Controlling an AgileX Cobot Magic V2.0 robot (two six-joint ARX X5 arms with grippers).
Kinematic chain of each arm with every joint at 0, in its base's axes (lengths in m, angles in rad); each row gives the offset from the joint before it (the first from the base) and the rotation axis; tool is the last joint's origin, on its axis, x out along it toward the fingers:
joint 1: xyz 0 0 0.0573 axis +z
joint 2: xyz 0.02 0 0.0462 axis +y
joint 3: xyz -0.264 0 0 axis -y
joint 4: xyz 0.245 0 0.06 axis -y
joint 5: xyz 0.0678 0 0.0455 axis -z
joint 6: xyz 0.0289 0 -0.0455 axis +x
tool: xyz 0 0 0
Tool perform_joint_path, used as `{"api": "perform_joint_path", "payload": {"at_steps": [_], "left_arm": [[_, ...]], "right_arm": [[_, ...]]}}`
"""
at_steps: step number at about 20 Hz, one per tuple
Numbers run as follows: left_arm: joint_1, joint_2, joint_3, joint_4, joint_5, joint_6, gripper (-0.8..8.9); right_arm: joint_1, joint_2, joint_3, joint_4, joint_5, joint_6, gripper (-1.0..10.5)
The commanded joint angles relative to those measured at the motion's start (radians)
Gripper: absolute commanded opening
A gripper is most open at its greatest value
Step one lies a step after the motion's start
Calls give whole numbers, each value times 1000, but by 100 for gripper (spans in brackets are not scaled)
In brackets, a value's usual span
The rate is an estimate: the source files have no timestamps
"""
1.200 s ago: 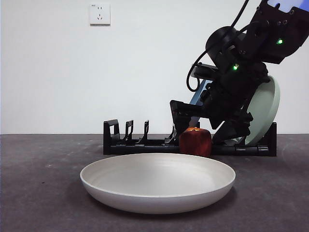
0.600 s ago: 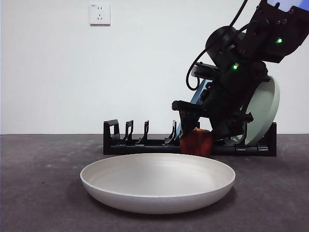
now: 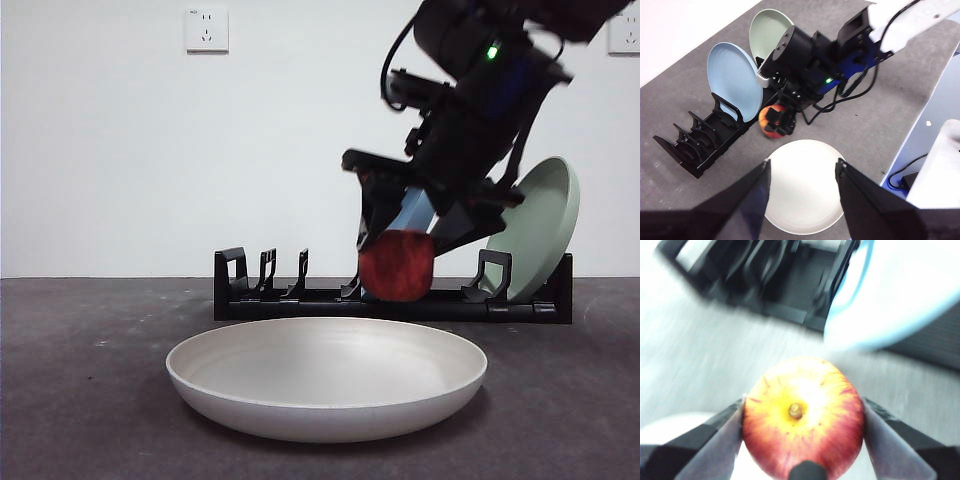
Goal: Take the yellow plate from the plate rack,put the plate on the table,take the apple from the table,put the apple in the plate
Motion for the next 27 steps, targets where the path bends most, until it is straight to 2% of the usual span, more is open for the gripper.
{"api": "perform_joint_path", "payload": {"at_steps": [1, 7, 10, 17, 25, 27], "left_arm": [[-2, -1, -4, 0, -2, -7, 217], [-2, -1, -4, 0, -2, -7, 217], [-2, -1, -4, 0, -2, -7, 217], [-2, -1, -4, 0, -2, -7, 217], [-2, -1, -4, -1, -1, -7, 216], [-2, -1, -4, -10, -2, -7, 217]], "right_arm": [[30, -69, -5, -75, -51, -11, -12], [160, -145, -11, -246, -54, -96, -12], [197, -139, -34, -212, -53, -99, -12], [200, -119, -142, -89, -55, -94, -12], [253, -60, -196, -64, -52, -68, -12], [268, -56, -196, -66, -50, -68, 51]]}}
